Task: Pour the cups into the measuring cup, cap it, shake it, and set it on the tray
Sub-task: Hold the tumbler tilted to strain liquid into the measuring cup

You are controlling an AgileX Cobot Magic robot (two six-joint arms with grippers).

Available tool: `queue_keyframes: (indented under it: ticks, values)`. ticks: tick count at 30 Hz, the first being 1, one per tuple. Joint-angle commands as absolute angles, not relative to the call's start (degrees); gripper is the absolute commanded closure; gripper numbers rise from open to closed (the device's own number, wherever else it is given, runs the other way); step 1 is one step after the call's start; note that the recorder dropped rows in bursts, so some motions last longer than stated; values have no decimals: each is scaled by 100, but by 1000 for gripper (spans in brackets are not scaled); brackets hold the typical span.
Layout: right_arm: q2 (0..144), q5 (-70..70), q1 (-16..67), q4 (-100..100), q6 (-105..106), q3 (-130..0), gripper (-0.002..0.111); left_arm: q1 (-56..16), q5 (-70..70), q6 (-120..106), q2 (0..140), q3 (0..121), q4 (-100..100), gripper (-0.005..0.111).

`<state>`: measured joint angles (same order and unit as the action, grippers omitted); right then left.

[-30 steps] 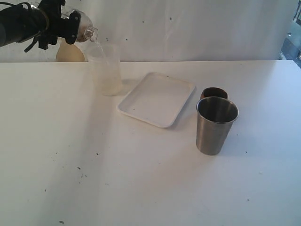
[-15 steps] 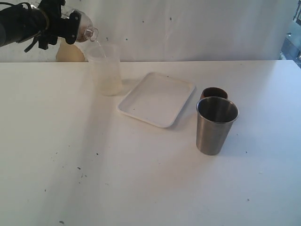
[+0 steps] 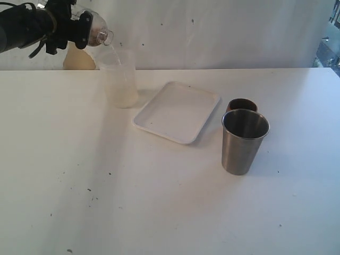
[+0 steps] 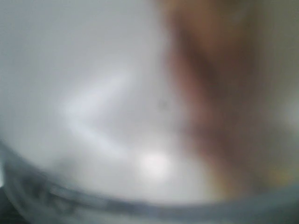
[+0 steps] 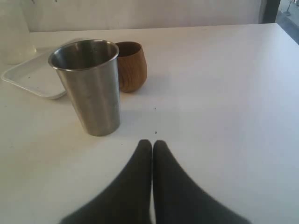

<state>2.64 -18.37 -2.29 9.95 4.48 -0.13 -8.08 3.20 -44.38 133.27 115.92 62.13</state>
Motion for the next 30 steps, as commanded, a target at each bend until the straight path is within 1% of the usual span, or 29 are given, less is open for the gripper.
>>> queue_keyframes:
  ticks: [1, 8, 15, 20, 30]
  values:
    - [228, -1779, -224, 964, 429, 0, 108, -816, 119, -4383, 13193, 11661, 6207, 107]
    - [228, -1779, -224, 964, 429, 0, 108, -816, 83, -4985, 13193, 11672, 6227, 107]
    - [228, -1779, -224, 964, 429, 0, 108, -816, -123, -5001, 13229, 11791, 6240, 107]
    - [228, -1779, -224, 964, 429, 0, 108, -816, 222, -5037, 13257, 12012, 6223, 107]
    - [228, -1779, -224, 964, 429, 0, 108, -816, 221, -5279, 13257, 12012, 6502, 107]
